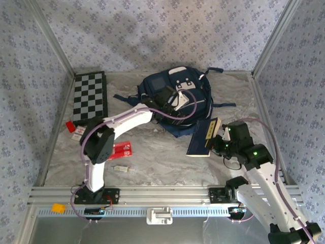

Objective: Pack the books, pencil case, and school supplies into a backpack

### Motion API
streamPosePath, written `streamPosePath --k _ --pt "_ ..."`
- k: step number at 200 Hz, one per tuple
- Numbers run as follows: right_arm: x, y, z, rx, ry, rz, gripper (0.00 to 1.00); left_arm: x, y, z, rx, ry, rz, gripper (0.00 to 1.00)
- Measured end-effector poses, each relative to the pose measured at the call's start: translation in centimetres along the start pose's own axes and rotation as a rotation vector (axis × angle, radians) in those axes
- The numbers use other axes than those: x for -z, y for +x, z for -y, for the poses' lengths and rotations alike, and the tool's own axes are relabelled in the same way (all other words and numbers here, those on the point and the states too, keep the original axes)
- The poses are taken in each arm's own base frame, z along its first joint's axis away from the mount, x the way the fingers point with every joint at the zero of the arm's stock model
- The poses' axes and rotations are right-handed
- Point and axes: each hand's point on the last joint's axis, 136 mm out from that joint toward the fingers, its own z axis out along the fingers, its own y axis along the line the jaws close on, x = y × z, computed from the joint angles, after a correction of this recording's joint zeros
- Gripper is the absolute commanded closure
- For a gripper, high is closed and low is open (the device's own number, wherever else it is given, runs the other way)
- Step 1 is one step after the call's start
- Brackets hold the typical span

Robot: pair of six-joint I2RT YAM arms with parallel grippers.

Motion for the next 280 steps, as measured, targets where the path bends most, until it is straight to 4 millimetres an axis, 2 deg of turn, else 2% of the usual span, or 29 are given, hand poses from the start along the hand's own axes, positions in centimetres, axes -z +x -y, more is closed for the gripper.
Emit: streamPosePath --k 26,62,98,128,144,204,218,246,280 --pt "-0.1 -0.1 0.3 -0.012 0.005 0.0 1.0 -2.2 0.0 0.1 -0.061 -0.006 -0.029 0.28" --pt "-0.6 0.1 0.5 -0.025 0.004 -0.018 1.0 -4.7 -0.9 -0.1 -0.1 -0.019 -0.039 0.26" --pt "-0.7 -0.1 0.1 -0.021 -0.013 -0.014 1.0 -5.4 0.0 0.2 -0.123 -0.01 -0.069 0.24" --pt "-0.7 -0.4 -0.1 -0.021 -0.026 -0.006 1.0 -5.4 0.0 0.2 -0.133 -0.011 -0.068 0.26" --pt "-0.6 -0.5 -0.2 -0.02 -0.031 -0.003 1.0 -5.4 0.0 -0.1 -0.134 -0.027 -0.069 0.33" --pt "-0.6 -0.6 -0.3 -0.014 -0.035 0.001 1.0 -5.7 0.3 -0.4 -0.145 -0.051 -0.083 0.85" --pt "-0.5 -0.5 -0.2 -0.016 -0.033 0.001 1.0 -5.7 0.3 -0.3 -0.145 -0.048 -0.083 0.94" --pt "-0.4 -0.4 0.1 -0.023 -0.025 0.0 1.0 -4.6 -0.2 -0.2 -0.136 -0.053 -0.073 1.0" --pt "-0.3 -0.2 0.2 -0.023 -0.017 -0.009 1.0 -0.8 -2.5 -1.1 -0.118 -0.102 -0.014 1.0"
